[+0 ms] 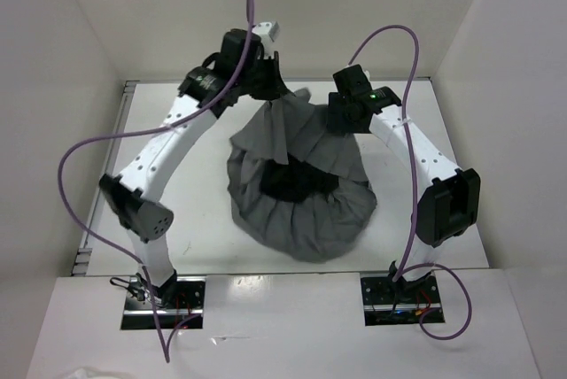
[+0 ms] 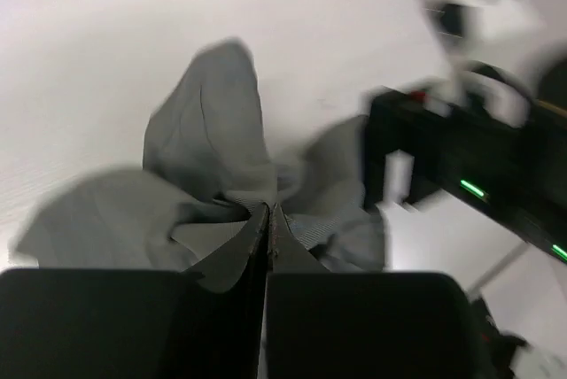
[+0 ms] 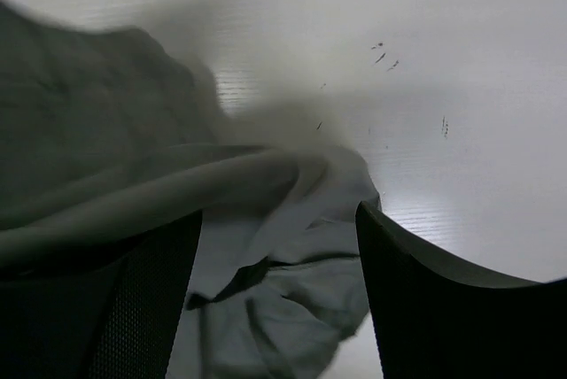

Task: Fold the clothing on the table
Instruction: Move the skirt to the center of the board

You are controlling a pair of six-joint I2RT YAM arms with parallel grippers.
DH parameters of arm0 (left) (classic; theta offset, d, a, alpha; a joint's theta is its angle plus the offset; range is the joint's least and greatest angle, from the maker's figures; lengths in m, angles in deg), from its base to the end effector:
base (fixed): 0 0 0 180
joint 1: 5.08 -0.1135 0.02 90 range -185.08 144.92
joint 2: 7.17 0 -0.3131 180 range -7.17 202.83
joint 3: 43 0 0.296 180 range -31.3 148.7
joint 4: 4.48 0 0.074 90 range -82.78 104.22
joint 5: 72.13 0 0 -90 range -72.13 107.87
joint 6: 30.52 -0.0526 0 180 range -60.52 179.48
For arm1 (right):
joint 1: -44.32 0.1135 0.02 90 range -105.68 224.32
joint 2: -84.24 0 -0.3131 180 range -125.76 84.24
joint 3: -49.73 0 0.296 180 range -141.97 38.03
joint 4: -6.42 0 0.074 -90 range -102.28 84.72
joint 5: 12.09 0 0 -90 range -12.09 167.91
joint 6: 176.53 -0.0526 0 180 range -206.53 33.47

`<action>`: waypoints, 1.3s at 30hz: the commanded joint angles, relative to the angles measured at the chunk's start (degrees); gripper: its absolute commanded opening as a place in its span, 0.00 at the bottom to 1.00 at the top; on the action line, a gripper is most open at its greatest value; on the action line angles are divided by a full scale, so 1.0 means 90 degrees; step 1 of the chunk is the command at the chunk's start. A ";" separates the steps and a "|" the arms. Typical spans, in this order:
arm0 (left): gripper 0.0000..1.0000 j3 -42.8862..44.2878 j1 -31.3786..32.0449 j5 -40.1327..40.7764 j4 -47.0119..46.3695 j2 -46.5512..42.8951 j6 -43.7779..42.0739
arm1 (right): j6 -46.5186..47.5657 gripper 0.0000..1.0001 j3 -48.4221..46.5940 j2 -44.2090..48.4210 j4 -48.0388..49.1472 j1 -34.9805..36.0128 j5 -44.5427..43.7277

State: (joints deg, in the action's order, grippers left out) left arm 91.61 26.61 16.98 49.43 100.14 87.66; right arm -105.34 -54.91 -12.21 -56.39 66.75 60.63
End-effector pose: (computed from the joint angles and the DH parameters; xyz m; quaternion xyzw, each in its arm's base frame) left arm 0.4160 -0.2578 0.4915 0.0301 0.8503 -0.2679 0.4520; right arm 0.3943 0.1458 0.3655 0.0159 0.9429 -0.0282 0.3316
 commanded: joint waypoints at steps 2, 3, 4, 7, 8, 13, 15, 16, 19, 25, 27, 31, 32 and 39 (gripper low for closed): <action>0.00 -0.0896 0.0142 -0.0555 0.0505 -0.1120 -0.0379 | -0.0010 0.75 -0.0034 0.0296 0.0249 -0.0051 -0.0267; 0.00 -0.1261 0.0142 -0.0682 0.0505 -0.1490 -0.0378 | -0.0010 0.75 -0.0034 0.0296 0.0249 -0.0110 -0.0268; 0.00 -0.1622 0.0142 -0.0789 0.0572 -0.1677 -0.0300 | -0.0068 0.75 -0.0034 0.0296 0.0249 -0.0110 -0.0326; 0.00 -0.2999 0.0201 -0.1005 0.0738 -0.2370 -0.0143 | -0.0068 0.75 -0.0034 0.0296 0.0249 -0.0187 -0.0385; 0.00 -0.3341 0.0201 -0.1073 0.0903 -0.2604 -0.0066 | -0.0068 0.75 -0.0034 0.0296 0.0249 -0.0188 -0.0385; 0.48 -0.4779 0.0201 -0.0559 0.1431 -0.2782 0.0140 | -0.0127 0.75 -0.0160 0.0296 0.0191 -0.0266 -0.0385; 0.78 -0.4442 0.0201 -0.0031 0.1705 -0.2782 0.0208 | -0.0127 0.75 -0.0161 0.0296 0.0191 -0.0266 -0.0210; 0.82 -0.4216 0.0201 0.0252 0.1706 -0.2782 0.0208 | -0.0127 0.75 -0.0229 0.0238 0.0191 -0.0266 -0.0025; 0.87 -0.3581 0.0064 0.0850 0.1337 -0.2656 0.0150 | -0.0195 0.75 -0.0229 0.0169 0.0327 -0.0266 0.0346; 0.88 -0.3647 0.0064 0.1816 -0.0353 -0.2139 0.0003 | -0.0254 0.74 -0.0229 0.0111 0.0503 -0.0266 0.0728; 0.88 -0.3647 0.0064 0.2099 -0.0725 -0.1885 0.0003 | -0.0254 0.74 -0.0229 0.0111 0.0503 -0.0266 0.0806; 0.85 -0.3647 0.0064 0.2607 -0.1115 -0.1310 0.0071 | -0.0254 0.74 -0.0288 0.0111 0.0562 -0.0266 0.0865; 0.85 -0.3647 0.0064 0.2608 -0.1184 -0.1221 0.0072 | -0.0254 0.74 -0.0288 0.0111 0.0562 -0.0266 0.0865; 0.83 -0.3413 0.0005 0.2920 -0.1039 -0.0400 0.0218 | -0.0137 0.74 -0.0288 0.0052 0.0562 -0.0266 0.0865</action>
State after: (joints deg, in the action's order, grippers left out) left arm 58.50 26.98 39.69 41.56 95.00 88.43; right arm -107.02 -55.09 -12.23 -54.08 64.52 68.34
